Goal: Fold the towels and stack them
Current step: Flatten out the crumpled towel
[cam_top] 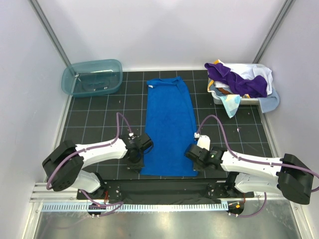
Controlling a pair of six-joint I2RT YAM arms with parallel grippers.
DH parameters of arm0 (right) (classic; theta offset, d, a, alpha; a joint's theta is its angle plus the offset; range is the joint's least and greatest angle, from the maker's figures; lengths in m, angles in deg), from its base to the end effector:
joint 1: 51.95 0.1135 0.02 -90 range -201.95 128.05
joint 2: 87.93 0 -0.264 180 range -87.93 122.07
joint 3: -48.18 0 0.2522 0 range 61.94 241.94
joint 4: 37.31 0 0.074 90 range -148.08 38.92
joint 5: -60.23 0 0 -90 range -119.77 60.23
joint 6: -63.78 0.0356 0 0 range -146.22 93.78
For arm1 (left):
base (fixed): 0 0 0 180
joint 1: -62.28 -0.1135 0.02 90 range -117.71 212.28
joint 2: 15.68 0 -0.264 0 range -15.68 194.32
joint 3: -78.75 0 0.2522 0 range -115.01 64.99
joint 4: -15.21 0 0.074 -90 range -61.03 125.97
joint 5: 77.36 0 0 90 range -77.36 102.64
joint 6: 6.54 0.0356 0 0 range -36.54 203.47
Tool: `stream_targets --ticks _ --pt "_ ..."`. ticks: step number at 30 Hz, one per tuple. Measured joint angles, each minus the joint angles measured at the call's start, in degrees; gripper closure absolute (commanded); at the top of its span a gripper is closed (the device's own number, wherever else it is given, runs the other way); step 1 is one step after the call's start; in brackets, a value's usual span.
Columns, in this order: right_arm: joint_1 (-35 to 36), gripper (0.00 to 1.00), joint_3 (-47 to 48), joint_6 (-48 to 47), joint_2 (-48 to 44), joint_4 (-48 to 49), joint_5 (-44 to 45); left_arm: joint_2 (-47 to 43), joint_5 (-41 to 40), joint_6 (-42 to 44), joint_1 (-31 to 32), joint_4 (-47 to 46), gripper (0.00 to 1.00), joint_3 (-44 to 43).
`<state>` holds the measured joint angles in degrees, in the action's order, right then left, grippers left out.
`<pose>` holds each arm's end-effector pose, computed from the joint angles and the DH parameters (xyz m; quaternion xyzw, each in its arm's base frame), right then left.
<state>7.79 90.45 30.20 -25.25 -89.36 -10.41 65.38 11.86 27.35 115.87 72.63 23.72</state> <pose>0.0947 0.1388 0.1575 -0.0026 0.9746 0.0397 0.2205 0.1298 -0.1752 0.1547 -0.0223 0.9981 -0.0428 0.0384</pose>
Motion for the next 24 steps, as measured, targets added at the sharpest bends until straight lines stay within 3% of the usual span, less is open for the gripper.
stream_targets --ticks 5,11,16,21,24 --pt "1.3 0.98 0.0 0.2 0.7 2.0 -1.1 -3.6 -1.6 1.3 -3.0 6.8 1.00 0.0" --pt "8.5 0.98 0.2 3.3 2.4 4.4 0.3 -5.2 -0.5 1.2 -3.1 10.8 1.00 0.0" --pt "10.0 0.97 0.2 5.6 2.3 4.4 1.1 -5.1 0.7 2.7 -3.1 11.4 0.74 -1.2" --pt "10.3 0.96 -1.2 8.0 -1.2 2.1 1.0 -4.7 3.0 3.3 -3.1 8.3 0.58 -3.6" --pt "10.3 0.96 -1.4 8.7 -1.6 1.2 1.1 -3.3 4.4 3.5 -3.1 5.5 0.54 -3.6"
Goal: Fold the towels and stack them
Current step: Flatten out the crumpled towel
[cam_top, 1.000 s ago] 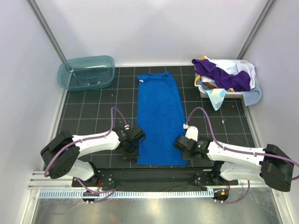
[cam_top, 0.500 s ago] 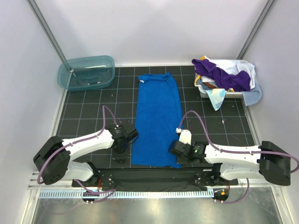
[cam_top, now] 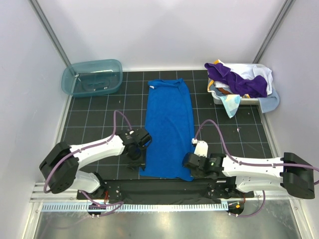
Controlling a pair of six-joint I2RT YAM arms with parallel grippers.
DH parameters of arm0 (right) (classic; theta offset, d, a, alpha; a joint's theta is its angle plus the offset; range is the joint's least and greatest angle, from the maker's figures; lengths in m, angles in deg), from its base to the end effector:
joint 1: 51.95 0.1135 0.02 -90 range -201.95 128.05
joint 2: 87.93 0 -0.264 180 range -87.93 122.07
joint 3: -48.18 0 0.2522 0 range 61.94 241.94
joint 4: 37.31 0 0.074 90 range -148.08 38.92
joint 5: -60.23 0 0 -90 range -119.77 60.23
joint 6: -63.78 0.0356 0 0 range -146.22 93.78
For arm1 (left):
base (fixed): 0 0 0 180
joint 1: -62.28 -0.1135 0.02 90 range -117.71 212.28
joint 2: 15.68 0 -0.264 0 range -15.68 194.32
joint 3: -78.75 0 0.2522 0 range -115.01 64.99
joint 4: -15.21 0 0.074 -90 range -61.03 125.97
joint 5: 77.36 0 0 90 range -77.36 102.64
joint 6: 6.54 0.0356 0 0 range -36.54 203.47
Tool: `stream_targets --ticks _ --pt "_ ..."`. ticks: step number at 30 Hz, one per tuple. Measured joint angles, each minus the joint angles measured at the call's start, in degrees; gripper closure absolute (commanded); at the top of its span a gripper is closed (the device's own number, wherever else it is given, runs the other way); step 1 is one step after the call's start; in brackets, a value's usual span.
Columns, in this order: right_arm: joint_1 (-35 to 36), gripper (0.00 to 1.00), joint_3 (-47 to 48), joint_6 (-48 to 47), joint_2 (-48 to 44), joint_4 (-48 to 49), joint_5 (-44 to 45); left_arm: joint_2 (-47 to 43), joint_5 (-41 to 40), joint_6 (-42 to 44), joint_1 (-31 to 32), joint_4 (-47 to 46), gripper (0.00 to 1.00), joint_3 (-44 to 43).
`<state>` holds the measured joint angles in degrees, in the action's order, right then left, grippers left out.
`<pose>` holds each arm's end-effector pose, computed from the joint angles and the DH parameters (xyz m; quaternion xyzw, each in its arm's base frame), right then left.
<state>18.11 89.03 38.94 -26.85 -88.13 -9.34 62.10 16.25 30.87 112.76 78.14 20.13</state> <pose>0.0676 0.1498 0.1558 -0.0123 0.9711 0.0832 0.2234 0.1366 -0.1691 0.1803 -0.0162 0.9970 -0.0735 0.0183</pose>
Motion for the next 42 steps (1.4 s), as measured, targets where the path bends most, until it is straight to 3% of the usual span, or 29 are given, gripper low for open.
stream_targets --ticks 8,13,21,22,28,42 --pt "0.0 0.95 -1.4 1.9 -1.6 0.3 0.3 4.7 -0.5 0.6 0.2 -5.5 0.43 0.6" --pt "0.0 0.94 -2.0 2.6 -2.7 0.6 0.4 5.3 -1.8 0.3 1.2 -6.8 0.46 2.1" --pt "0.0 0.94 -2.9 2.8 -4.3 0.5 0.5 6.9 -6.5 -0.3 4.5 -4.7 0.66 0.9" --pt "0.0 0.94 -3.1 2.8 -4.7 0.5 0.5 7.2 -7.2 -0.4 4.9 -4.3 0.74 0.7" --pt "0.0 0.94 -3.7 3.0 -5.9 0.1 0.5 8.6 -7.7 -1.1 5.9 -3.3 0.99 -0.5" --pt "0.0 0.97 -3.5 2.0 -6.0 -0.2 -0.9 8.9 -6.9 -1.5 6.2 -0.7 1.00 -1.2"
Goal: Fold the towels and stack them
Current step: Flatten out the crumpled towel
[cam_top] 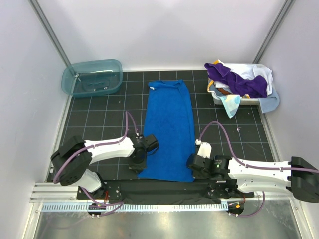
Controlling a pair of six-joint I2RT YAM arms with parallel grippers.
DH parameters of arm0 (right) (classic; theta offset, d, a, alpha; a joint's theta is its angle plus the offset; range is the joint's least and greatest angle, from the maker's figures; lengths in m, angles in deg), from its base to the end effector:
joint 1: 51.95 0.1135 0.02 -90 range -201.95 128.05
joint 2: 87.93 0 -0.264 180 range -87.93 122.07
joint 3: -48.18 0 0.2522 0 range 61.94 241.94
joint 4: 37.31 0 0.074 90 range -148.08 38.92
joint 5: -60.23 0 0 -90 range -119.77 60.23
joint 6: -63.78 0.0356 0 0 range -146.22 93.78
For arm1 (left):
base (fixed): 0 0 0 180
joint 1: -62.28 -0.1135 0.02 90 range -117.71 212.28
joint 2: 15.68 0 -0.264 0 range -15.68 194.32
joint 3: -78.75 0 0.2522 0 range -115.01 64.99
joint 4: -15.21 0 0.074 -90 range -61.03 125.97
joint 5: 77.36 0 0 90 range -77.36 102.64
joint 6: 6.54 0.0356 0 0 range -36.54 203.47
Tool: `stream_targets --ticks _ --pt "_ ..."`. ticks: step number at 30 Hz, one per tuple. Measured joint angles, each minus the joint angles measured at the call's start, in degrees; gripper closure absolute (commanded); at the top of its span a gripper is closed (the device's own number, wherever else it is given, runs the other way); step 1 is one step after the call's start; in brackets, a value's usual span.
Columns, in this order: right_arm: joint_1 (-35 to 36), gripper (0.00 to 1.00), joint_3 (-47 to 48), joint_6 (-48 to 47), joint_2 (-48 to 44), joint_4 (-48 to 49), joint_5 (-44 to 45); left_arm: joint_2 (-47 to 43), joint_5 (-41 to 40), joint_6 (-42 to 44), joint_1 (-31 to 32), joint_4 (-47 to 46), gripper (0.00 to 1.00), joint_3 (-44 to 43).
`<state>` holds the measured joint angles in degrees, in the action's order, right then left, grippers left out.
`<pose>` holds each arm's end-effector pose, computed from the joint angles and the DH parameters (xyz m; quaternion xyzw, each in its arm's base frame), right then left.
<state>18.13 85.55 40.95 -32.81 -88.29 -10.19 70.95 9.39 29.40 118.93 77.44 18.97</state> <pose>0.0617 0.1353 0.1530 0.0068 0.9690 0.1084 0.2219 0.1288 -0.1921 0.1536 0.0224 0.9993 0.0095 0.0279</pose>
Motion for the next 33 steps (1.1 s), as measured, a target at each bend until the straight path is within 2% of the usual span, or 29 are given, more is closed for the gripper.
stream_targets --ticks 9,13,18,25,33 --pt "0.1 0.98 0.7 -1.4 0.0 -1.9 -3.9 -3.1 3.6 0.0 0.1 4.1 1.00 0.5" --pt "0.6 0.98 0.7 -1.5 -1.1 -3.5 -5.6 -5.1 6.1 -1.1 0.2 4.1 1.00 3.3" --pt "2.8 0.99 0.7 -0.9 -1.5 -3.7 -7.7 -6.4 8.7 -2.7 1.8 3.9 1.00 6.7" --pt "5.6 0.99 0.7 0.5 -0.3 -1.6 -8.1 -7.0 9.0 -2.9 2.5 4.6 1.00 6.3" --pt "5.7 0.90 1.0 0.6 0.0 -1.9 -7.1 -8.7 8.9 -2.7 2.6 4.9 1.00 5.1"
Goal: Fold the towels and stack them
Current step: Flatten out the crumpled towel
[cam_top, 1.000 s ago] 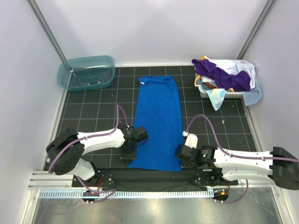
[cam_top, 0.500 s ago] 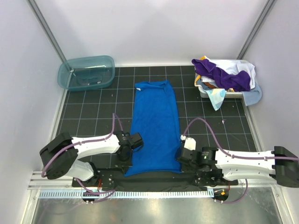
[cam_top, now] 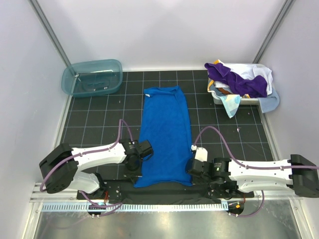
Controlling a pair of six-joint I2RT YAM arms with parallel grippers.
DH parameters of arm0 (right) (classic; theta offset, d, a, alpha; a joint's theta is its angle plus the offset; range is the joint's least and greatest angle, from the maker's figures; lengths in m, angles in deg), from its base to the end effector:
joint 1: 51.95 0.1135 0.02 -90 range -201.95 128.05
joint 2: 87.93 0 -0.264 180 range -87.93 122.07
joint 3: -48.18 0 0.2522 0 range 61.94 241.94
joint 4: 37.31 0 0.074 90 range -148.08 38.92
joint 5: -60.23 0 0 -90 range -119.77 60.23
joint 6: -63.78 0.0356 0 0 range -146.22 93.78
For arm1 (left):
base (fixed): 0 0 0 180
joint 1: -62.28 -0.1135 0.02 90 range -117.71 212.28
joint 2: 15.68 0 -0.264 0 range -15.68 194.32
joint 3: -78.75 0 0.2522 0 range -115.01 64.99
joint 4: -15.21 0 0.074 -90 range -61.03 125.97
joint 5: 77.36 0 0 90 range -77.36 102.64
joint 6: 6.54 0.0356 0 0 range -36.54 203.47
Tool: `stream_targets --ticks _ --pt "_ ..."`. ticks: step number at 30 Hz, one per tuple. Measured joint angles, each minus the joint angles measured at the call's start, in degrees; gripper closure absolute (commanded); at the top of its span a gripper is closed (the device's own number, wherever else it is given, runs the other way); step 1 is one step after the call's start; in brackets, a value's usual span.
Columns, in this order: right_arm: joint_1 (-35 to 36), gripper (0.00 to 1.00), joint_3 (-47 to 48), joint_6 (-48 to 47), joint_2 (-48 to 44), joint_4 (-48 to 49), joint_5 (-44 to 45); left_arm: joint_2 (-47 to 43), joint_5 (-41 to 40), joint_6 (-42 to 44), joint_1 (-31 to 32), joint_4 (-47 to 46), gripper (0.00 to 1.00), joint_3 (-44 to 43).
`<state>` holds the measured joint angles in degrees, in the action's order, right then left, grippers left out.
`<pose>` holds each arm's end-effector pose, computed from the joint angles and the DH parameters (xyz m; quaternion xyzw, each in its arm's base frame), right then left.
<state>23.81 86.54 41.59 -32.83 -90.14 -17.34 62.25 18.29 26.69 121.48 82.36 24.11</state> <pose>0.0439 0.1420 0.1555 -0.0487 0.9773 0.1342 0.1563 0.0971 -0.1698 0.1625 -0.0210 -0.9986 0.0229 0.0438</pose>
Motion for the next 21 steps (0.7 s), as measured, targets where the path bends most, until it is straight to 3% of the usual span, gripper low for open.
stream_targets --ticks 21 --pt "0.0 0.94 5.9 0.0 -6.0 -10.4 4.7 -3.8 0.0 2.1 -1.0 3.0 1.00 -2.4"
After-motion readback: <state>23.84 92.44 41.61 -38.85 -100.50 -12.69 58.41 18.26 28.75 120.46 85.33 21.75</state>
